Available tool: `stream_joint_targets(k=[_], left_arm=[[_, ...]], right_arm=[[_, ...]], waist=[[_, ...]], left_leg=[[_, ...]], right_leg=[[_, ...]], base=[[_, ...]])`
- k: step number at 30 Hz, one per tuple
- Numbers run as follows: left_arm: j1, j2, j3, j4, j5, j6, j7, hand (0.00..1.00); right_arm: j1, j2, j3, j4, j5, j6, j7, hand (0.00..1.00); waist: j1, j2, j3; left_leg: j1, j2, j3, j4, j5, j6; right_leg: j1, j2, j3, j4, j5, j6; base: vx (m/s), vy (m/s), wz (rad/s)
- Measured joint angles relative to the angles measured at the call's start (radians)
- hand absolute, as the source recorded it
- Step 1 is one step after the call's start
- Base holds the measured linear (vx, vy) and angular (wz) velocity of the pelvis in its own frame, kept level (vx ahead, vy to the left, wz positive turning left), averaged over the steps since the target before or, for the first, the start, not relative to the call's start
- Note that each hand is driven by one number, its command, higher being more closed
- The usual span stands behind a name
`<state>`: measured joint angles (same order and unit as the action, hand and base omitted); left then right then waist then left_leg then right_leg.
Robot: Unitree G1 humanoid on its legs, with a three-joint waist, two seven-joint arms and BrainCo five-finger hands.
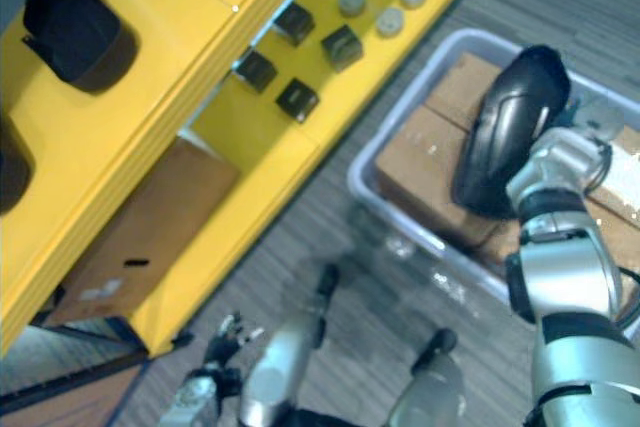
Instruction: Walk over and take plastic housings, then place them on the shelf
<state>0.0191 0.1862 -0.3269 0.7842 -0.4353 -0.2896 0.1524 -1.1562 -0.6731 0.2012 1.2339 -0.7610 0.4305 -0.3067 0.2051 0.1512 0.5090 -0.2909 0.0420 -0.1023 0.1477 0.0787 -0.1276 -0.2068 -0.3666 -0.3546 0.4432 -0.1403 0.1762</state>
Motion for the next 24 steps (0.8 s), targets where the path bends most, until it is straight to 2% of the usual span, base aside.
stream_joint_targets(k=[3, 6, 7, 8, 10, 11, 13, 15, 18, 22, 24], left_arm=[[0.001, 0.000, -0.003, -0.041, -0.028, -0.001, 0.007, 0.00], [0.001, -0.036, -0.031, -0.095, -0.034, 0.000, 0.020, 0.00], [0.000, -0.036, -0.031, -0.106, -0.033, -0.001, 0.022, 0.00], [0.000, -0.036, -0.032, -0.106, -0.033, -0.001, 0.022, 0.00], [0.000, -0.036, -0.031, -0.107, -0.034, 0.003, 0.029, 0.00], [0.001, -0.035, -0.031, -0.106, -0.034, 0.005, 0.030, 0.00], [0.001, -0.035, -0.031, -0.104, -0.034, 0.009, 0.035, 0.00], [0.000, -0.035, -0.031, -0.104, -0.033, 0.010, 0.037, 0.00], [0.000, -0.035, -0.030, -0.104, -0.029, 0.009, 0.040, 0.00], [0.003, -0.036, -0.033, -0.156, -0.020, -0.001, 0.044, 0.00], [0.005, -0.036, -0.049, -0.322, -0.019, -0.001, 0.043, 0.00]], right_arm=[[-0.005, -0.003, 0.008, 0.000, -0.004, -0.040, 0.001, 1.00], [-0.013, -0.004, 0.040, -0.002, -0.013, -0.091, 0.013, 1.00], [-0.019, -0.004, 0.049, -0.005, -0.009, -0.123, 0.044, 1.00], [-0.020, -0.004, 0.051, -0.006, -0.009, -0.130, 0.049, 1.00], [-0.021, -0.005, 0.082, -0.020, 0.001, -0.179, 0.100, 1.00], [-0.021, -0.006, 0.093, -0.024, 0.001, -0.188, 0.116, 1.00], [-0.014, -0.006, 0.135, -0.057, 0.002, -0.224, 0.189, 1.00], [0.004, -0.006, 0.161, -0.090, 0.003, -0.241, 0.238, 1.00], [0.023, -0.006, 0.202, -0.094, 0.040, -0.255, 0.263, 1.00], [0.050, -0.008, 0.202, -0.130, 0.065, -0.257, 0.249, 1.00], [0.070, -0.010, 0.201, -0.175, 0.082, -0.260, 0.211, 1.00]], waist=[[-0.006, 0.000, 0.000], [-0.007, 0.000, 0.000], [-0.006, 0.000, 0.000], [-0.006, 0.000, 0.000], [-0.015, 0.000, 0.000], [-0.017, 0.000, 0.000], [-0.024, 0.000, 0.000], [-0.024, 0.000, 0.000], [-0.024, 0.000, 0.000], [-0.030, -0.001, 0.000], [-0.034, -0.001, 0.000]], left_leg=[[0.007, 0.003, 0.007, -0.002, 0.000, 0.000], [0.009, 0.012, 0.018, -0.004, 0.000, 0.000], [0.011, 0.018, 0.026, -0.004, 0.000, -0.001], [0.011, 0.019, 0.028, -0.004, 0.000, -0.001], [0.011, 0.023, 0.033, -0.004, 0.000, -0.001], [0.012, 0.023, 0.034, -0.004, 0.000, -0.001], [0.012, 0.027, 0.038, -0.004, 0.000, -0.001], [0.012, 0.035, 0.043, -0.005, 0.000, -0.001], [0.013, 0.038, 0.046, -0.005, 0.000, -0.001], [0.014, 0.039, 0.051, -0.008, 0.000, -0.001], [0.015, 0.039, 0.054, -0.009, 0.001, -0.001]], right_leg=[[0.002, 0.002, 0.004, -0.003, 0.002, 0.000], [0.003, 0.008, 0.010, -0.021, 0.013, -0.002], [0.003, 0.016, 0.015, -0.028, 0.017, -0.005], [0.003, 0.017, 0.016, -0.029, 0.018, -0.005], [0.003, 0.022, 0.021, -0.037, 0.024, -0.005], [0.003, 0.022, 0.022, -0.037, 0.024, -0.005], [0.002, 0.026, 0.025, -0.043, 0.029, -0.006], [0.002, 0.036, 0.028, -0.054, 0.036, -0.008], [0.001, 0.037, 0.030, -0.054, 0.036, -0.009], [-0.001, 0.038, 0.032, -0.057, 0.038, -0.009], [-0.001, 0.039, 0.034, -0.063, 0.041, -0.009]], base=[[-0.01, -0.012, -0.06], [-0.01, -0.003, -0.11], [-0.02, -0.006, -0.14], [-0.02, -0.013, -0.14], [-0.01, -0.008, -0.07], [-0.02, -0.009, -0.03], [-0.02, -0.009, -0.06], [-0.02, -0.019, -0.09], [-0.01, -0.006, -0.02], [0.00, -0.003, -0.01], [-0.01, -0.010, -0.04]])
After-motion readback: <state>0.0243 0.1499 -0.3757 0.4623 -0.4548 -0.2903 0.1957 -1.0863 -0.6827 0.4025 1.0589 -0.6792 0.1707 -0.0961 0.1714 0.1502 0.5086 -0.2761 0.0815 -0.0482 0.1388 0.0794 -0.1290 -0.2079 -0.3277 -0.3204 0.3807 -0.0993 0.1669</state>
